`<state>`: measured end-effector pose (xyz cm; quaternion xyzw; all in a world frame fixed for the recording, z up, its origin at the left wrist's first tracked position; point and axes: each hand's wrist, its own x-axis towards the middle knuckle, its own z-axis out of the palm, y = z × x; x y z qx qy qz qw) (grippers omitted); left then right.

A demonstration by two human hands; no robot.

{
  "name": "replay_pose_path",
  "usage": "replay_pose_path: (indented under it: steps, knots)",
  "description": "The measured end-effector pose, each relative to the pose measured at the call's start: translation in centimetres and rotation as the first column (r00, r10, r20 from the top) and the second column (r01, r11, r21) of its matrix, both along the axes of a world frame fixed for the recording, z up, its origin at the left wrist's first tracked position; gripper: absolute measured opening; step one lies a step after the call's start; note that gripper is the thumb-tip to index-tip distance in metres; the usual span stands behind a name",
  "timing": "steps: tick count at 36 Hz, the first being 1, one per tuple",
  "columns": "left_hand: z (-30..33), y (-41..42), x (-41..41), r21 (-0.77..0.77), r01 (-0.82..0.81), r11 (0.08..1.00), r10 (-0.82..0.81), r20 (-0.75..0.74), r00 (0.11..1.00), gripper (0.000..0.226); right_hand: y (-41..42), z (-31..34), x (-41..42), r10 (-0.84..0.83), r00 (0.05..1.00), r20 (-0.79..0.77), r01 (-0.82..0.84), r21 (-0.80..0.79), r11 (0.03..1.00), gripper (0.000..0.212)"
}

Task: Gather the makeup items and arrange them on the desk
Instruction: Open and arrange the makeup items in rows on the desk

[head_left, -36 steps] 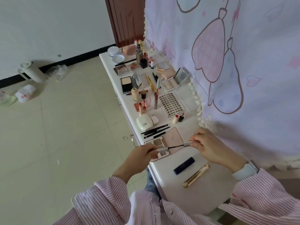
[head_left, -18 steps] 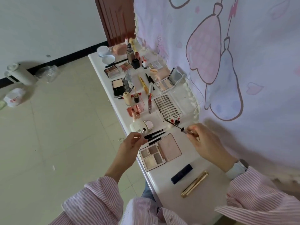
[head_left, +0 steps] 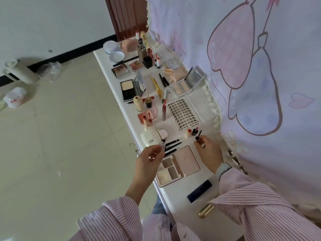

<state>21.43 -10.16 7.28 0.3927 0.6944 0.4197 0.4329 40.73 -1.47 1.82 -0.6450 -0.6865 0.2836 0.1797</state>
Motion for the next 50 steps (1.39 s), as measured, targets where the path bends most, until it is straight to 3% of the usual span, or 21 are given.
replay_pose_path:
  steps: [12, 19, 24, 28, 31, 38, 40, 43, 46, 48, 50]
  knots:
    - [-0.3, 0.0, 0.1, -0.036, 0.011, 0.999, -0.011, 0.018, 1.0, 0.016, 0.4, -0.2, -0.1, 0.039, 0.998, -0.043, -0.04, -0.024, 0.999, 0.025]
    - [0.1, 0.2, 0.4, -0.049, 0.005, 0.999, -0.004, 0.015, 1.0, 0.015, -0.7, -0.4, 0.5, -0.08, 0.984, -0.161, 0.06, -0.126, 0.99, 0.041]
    - [0.8, 0.0, 1.0, -0.049, -0.029, 0.998, 0.035, 0.129, 0.991, 0.014, -3.2, 1.9, 1.4, -0.16, 0.947, -0.277, 0.144, -0.078, 0.987, 0.02]
    - [1.5, 0.0, 1.5, -0.079, -0.062, 0.995, 0.082, 0.276, 0.958, 0.009, -5.0, 5.0, 1.0, -0.017, 0.926, -0.376, 0.03, 0.029, 0.999, 0.01]
    - [2.0, 0.0, 2.0, -0.049, -0.02, 0.999, 0.033, 0.299, 0.954, 0.013, -5.7, 6.4, -0.2, 0.145, 0.909, -0.39, -0.132, 0.061, 0.989, 0.01]
    - [3.7, -0.2, 2.9, 0.067, 0.083, 0.994, -0.101, 0.329, 0.939, 0.015, -5.5, 6.8, -2.2, 0.32, 0.91, -0.263, -0.258, 0.245, 0.935, 0.025]
    - [3.6, -0.2, 2.8, 0.067, 0.092, 0.994, -0.107, 0.287, 0.952, 0.015, -5.4, 6.8, -2.1, 0.313, 0.919, -0.239, -0.253, 0.25, 0.934, 0.027]
    - [2.7, -0.2, 2.5, 0.036, 0.032, 0.999, -0.039, 0.2, 0.979, 0.023, -5.3, 6.1, -1.3, 0.252, 0.937, -0.241, -0.179, 0.286, 0.941, 0.01]
    - [1.3, -0.4, 1.8, 0.037, -0.007, 0.999, 0.01, -0.101, 0.995, 0.034, -5.2, 5.2, 0.2, 0.086, 0.949, -0.303, -0.015, 0.228, 0.974, 0.006]
    - [0.0, -0.8, 1.0, 0.011, 0.015, 1.0, -0.01, -0.317, 0.948, 0.043, -5.0, 4.3, 1.0, 0.01, 0.955, -0.297, 0.052, 0.198, 0.979, 0.005]
    - [-1.4, -1.1, 0.1, -0.101, 0.049, 0.994, -0.088, -0.424, 0.901, 0.053, -4.6, 3.6, 1.3, -0.046, 0.957, -0.287, 0.091, 0.145, 0.985, 0.004]
